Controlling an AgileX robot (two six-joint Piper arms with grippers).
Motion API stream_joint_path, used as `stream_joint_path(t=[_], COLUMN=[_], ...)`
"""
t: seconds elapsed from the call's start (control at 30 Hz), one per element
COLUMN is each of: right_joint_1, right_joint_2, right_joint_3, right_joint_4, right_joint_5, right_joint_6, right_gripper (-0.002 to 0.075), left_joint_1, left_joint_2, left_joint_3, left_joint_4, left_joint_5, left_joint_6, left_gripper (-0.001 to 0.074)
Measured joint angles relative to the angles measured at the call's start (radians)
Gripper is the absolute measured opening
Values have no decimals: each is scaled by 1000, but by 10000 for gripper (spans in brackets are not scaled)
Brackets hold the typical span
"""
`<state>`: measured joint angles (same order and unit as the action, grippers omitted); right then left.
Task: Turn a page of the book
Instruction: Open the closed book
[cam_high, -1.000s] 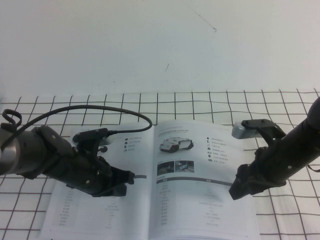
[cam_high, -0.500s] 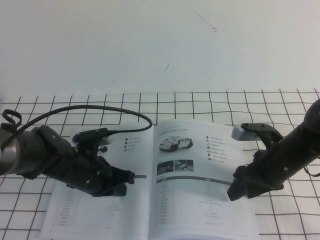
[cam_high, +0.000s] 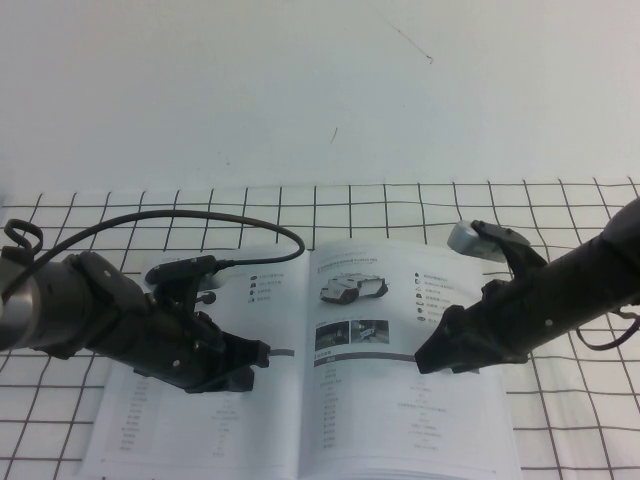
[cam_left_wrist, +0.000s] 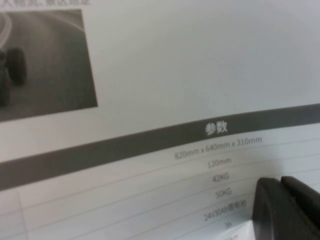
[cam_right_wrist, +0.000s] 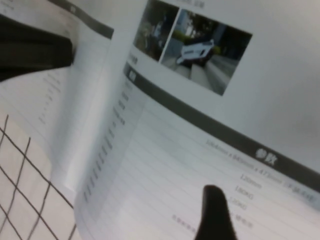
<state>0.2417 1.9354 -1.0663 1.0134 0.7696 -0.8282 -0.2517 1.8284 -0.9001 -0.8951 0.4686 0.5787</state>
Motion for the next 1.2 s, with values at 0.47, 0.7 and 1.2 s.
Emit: stream_joint_path(t=[0.47, 0.7, 1.2], right_joint_1=[3, 1, -3], right_joint_2=[-8, 19, 39], right_joint_3=[-41, -50, -48], right_joint_4=[-452, -419, -133], right_joint_5=[11, 16, 9], right_joint_6=[326, 321, 142], right_gripper=[448, 447, 447], left_joint_1=[0, 0, 0], left_joint_2=[0, 0, 0], left_joint_3=[0, 0, 0], left_joint_4=[0, 0, 0], left_joint_5=[0, 0, -2], left_joint_6=[2, 2, 5], left_gripper=[-1, -1, -1])
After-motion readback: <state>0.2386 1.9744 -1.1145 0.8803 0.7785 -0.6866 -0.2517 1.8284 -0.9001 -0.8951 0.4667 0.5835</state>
